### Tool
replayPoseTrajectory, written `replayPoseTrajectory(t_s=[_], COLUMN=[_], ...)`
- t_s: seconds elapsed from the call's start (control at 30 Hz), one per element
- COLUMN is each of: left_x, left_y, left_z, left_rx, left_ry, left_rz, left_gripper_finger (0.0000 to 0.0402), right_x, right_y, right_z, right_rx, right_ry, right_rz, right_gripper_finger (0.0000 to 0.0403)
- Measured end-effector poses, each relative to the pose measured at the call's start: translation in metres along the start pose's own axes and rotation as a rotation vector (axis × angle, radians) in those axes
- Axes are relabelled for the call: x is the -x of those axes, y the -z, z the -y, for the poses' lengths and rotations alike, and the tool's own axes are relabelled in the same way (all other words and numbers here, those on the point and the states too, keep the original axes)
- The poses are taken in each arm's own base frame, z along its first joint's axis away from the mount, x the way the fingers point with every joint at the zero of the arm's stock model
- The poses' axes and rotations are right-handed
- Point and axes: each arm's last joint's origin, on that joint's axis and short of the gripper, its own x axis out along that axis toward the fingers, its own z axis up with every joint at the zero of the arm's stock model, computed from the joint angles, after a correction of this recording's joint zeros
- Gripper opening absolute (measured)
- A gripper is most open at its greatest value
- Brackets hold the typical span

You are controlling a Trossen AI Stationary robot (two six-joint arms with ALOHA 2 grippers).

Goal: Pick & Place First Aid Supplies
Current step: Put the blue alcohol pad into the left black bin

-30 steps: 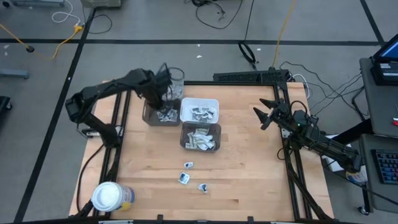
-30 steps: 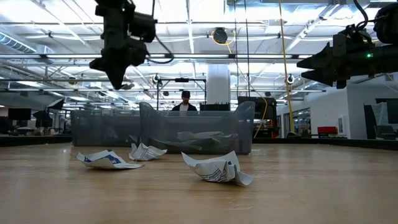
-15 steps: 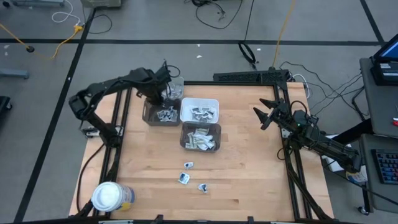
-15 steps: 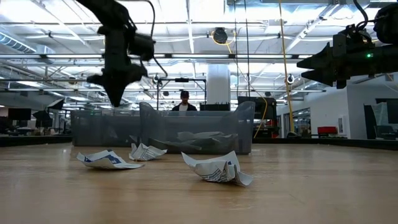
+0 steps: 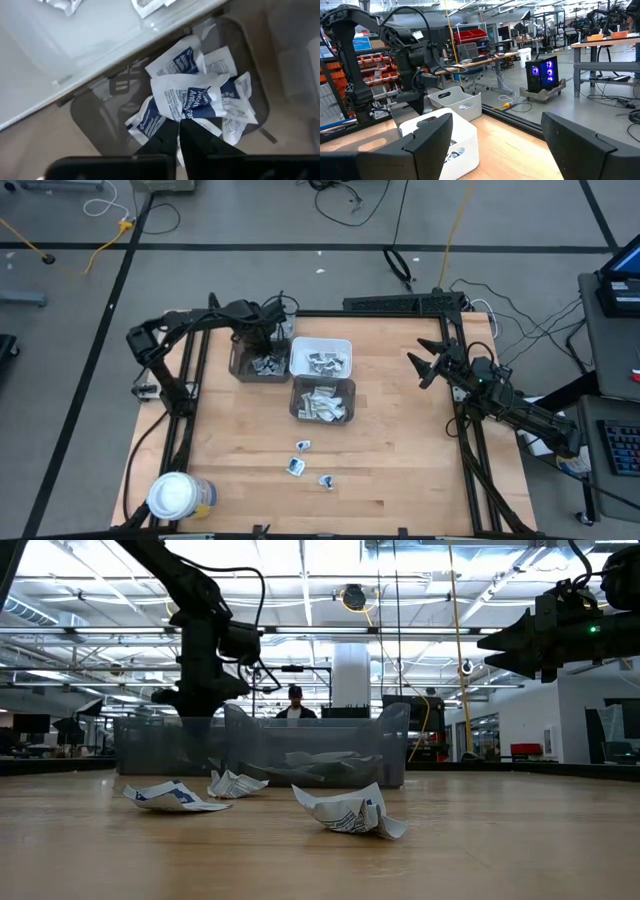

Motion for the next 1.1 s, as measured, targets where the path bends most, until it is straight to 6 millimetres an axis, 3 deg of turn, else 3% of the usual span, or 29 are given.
replayPoseTrajectory(t_s=[0.13,0.37,0.53,0.8,1.1], left_x=[0.0,0.0,0.001,0.036,0.075], left_y=[0.0,0.0,0.0,-0.006,0.006], left_z=[0.001,0.0,-0.001,0.008,0.052], left_rx=[-0.02,-0.015,-0.009,-0.073,-0.263], left_ry=[-0.003,0.001,0.015,0.014,0.057], left_rz=[0.001,-0.005,-0.016,-0.024,0.01], left_gripper_finger=[0.0071,0.0209,0.0271,0.0305,0.0293], right_x=[0.0,0.0,0.0,0.0,0.0], right_y=[0.0,0.0,0.0,0.0,0.0], right_z=[0.0,0.0,0.0,0.0,0.0], right_rx=[0.0,0.0,0.0,0.0,0.0], right_ry=[0.0,0.0,0.0,0.0,0.0], right_rz=[0.0,0.0,0.0,0.0,0.0], right_gripper_finger=[0.0297,0.0297,0.0297,0.0297,0.0297])
